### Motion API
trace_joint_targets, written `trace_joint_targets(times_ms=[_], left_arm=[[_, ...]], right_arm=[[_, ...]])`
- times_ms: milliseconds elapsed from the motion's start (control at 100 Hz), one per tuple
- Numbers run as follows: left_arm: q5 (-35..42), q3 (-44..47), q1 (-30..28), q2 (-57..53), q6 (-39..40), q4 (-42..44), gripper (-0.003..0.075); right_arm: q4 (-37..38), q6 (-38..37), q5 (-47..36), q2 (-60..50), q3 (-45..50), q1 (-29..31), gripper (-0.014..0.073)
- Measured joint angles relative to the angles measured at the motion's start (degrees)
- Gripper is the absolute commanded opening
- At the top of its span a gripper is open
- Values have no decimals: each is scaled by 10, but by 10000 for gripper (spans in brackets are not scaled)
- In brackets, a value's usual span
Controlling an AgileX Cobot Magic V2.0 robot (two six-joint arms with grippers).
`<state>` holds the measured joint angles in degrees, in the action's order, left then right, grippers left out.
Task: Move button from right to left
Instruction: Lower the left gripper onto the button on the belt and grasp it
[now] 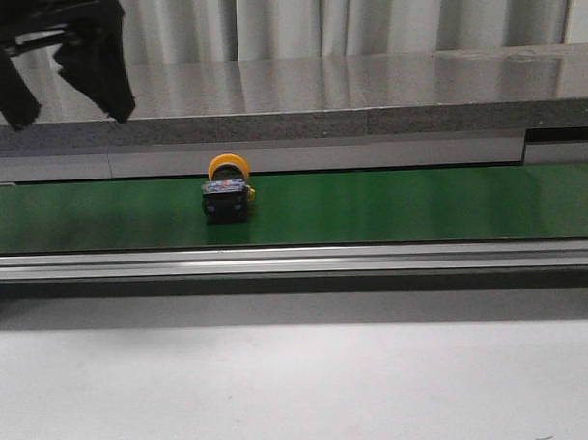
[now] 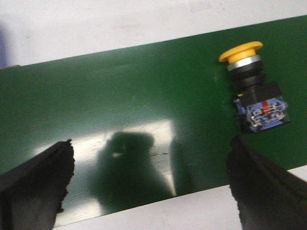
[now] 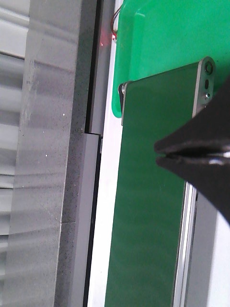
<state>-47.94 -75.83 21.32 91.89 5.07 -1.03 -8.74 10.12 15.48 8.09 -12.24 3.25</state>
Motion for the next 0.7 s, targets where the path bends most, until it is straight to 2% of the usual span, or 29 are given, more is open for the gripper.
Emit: trace_joint_targets(times_ms=[300,700], left_arm=[[-73,-99,38,93,42,-3,617],[-83,-108,39,105,79,-8,617]], right_arm=[[0,0,0,0,0,0,-67],[0,0,0,0,0,0,-67]])
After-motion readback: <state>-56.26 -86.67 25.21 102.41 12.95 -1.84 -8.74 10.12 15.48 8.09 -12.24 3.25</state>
